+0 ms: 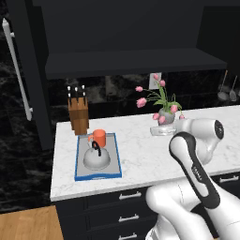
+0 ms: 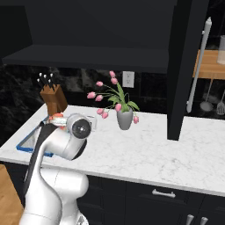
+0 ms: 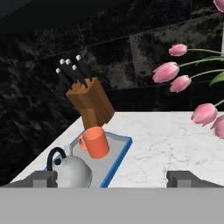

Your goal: Pick the kettle from the counter and place it on the tray. Then pick the mug from the cabinet and place it on the tray. Then close the cabinet doors.

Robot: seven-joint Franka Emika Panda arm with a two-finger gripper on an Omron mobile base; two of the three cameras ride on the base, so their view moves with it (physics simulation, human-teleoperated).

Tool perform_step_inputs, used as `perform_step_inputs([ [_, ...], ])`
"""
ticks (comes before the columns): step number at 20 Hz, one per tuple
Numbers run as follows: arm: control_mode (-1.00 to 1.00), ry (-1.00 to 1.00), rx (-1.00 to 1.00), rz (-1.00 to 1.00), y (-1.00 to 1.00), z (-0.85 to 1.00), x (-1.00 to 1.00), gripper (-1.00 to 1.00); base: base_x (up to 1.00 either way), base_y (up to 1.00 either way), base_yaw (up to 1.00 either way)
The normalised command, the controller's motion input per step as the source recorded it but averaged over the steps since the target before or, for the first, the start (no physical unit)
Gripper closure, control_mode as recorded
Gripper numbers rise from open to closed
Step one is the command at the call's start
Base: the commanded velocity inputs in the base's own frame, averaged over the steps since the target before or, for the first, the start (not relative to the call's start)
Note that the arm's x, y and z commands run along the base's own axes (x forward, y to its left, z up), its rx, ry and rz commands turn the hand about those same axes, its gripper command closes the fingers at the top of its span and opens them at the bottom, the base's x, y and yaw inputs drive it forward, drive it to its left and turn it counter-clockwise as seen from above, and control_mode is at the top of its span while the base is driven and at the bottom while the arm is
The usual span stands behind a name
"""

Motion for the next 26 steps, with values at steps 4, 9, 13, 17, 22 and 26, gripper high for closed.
perform_step_inputs([
  [4, -1.0, -0.27, 0.15, 0.0, -1.0, 0.29, 0.0, -1.0, 0.0, 0.0, 0.0],
  [9, -1.0, -0.09, 0.1, -0.03, -0.49, 0.12, 0.0, -1.0, 0.0, 0.0, 0.0],
  [13, -1.0, 0.0, 0.01, 0.0, -0.03, 0.0, 0.0, -1.0, 0.0, 0.0, 0.0],
  [17, -1.0, 0.0, 0.17, 0.0, -0.61, 0.0, 0.03, -1.0, 0.0, 0.0, 0.0],
  [22, -1.0, -0.01, 0.25, 0.0, -0.85, 0.0, 0.0, -1.0, 0.0, 0.0, 0.0],
  [26, -1.0, -0.05, 0.27, 0.0, -0.87, 0.02, 0.0, -1.0, 0.0, 0.0, 0.0],
])
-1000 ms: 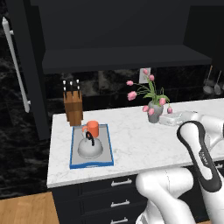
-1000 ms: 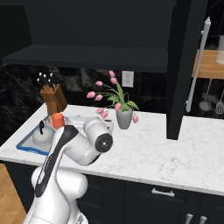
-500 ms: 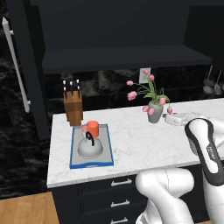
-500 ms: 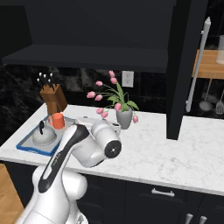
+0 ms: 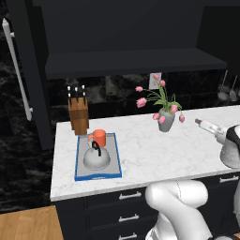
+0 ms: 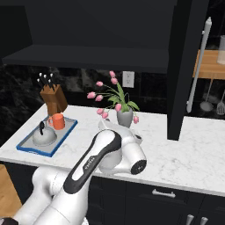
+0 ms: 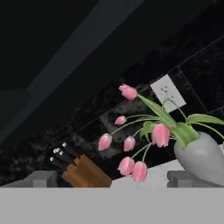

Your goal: Pick the kettle from the counter and place it on the tray. Then pick the mug from the cabinet and place it on the tray. Then close the cabinet doors.

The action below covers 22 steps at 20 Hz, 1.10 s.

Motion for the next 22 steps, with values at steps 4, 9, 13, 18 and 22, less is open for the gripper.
perform_step_inputs([
  [4, -1.0, 0.0, 0.14, 0.0, -0.4, -0.03, 0.0, -1.0, 0.0, 0.0, 0.0],
  [9, -1.0, -0.03, 0.03, 0.0, -0.31, 0.0, 0.02, -1.0, 0.0, 0.0, 0.0],
  [13, -1.0, -0.08, 0.05, 0.0, -0.57, 0.04, 0.06, -1.0, 0.0, 0.0, 0.0],
  [18, -1.0, -0.13, 0.06, 0.02, -0.52, 0.0, 0.07, -1.0, 0.0, 0.0, 0.0],
  [22, -1.0, -0.31, 0.06, 0.11, -0.5, 0.01, -0.17, -1.0, 0.0, 0.0, 0.0],
])
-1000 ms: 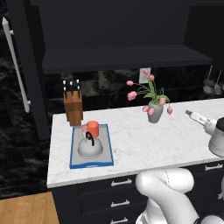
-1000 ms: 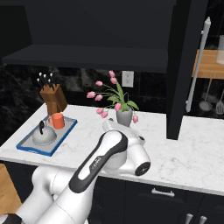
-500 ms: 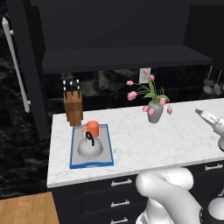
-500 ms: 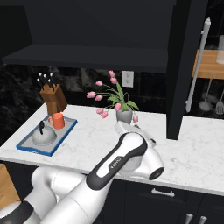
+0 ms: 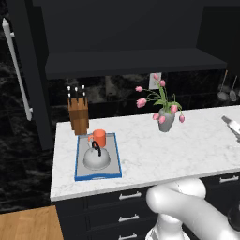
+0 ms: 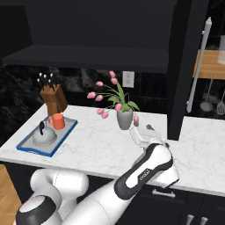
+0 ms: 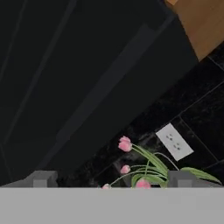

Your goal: Pick the kettle from the counter and place it on the tray. Then pick the mug from the cabinet and place it on the tray. Then close the cabinet doors.

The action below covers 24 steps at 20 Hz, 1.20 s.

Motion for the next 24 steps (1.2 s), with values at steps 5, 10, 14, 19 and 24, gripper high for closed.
perform_step_inputs([
  [5, -1.0, -0.31, 0.01, 0.17, -0.48, 0.04, -0.38, -1.0, 0.0, 0.0, 0.0],
  [10, -1.0, -0.29, 0.0, 0.03, -0.42, 0.25, -0.27, -1.0, 0.0, 0.0, 0.0],
  [14, -1.0, -0.15, 0.0, -0.03, -0.42, 0.47, -0.13, -1.0, 0.0, 0.0, 0.0],
  [19, -1.0, -0.12, 0.0, -0.08, -0.41, 0.2, -0.1, -1.0, 0.0, 0.0, 0.0],
  [24, -1.0, -0.13, -0.02, -0.11, -0.45, 0.29, -0.21, -1.0, 0.0, 0.0, 0.0],
])
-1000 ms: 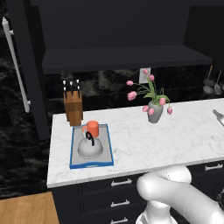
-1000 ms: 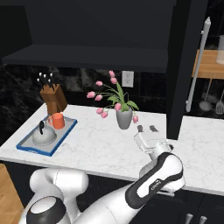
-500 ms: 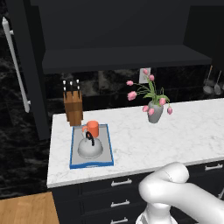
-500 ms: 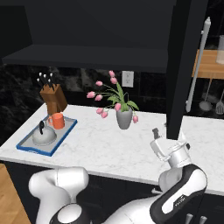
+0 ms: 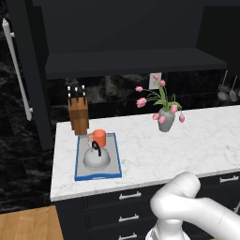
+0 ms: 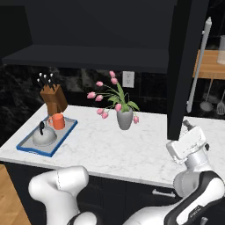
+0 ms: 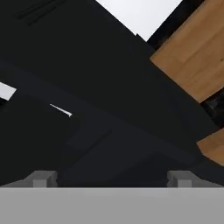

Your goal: Pick the kettle from the counter and place it on the tray. Then pick the mug from the cabinet and place it on the tray. Then close the cabinet doors.

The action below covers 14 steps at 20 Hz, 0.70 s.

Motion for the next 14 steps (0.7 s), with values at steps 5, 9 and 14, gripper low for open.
perform_step_inputs([
  [5, -1.0, -0.1, -0.14, -0.14, 0.1, 0.69, -0.36, -1.0, 0.0, 0.0, 0.0],
  [9, -1.0, -0.09, -0.26, -0.1, 0.27, 0.73, -0.3, -1.0, 0.0, 0.0, 0.0],
  [14, -1.0, -0.13, -0.32, -0.08, 0.34, 0.65, -0.38, -1.0, 0.0, 0.0, 0.0],
])
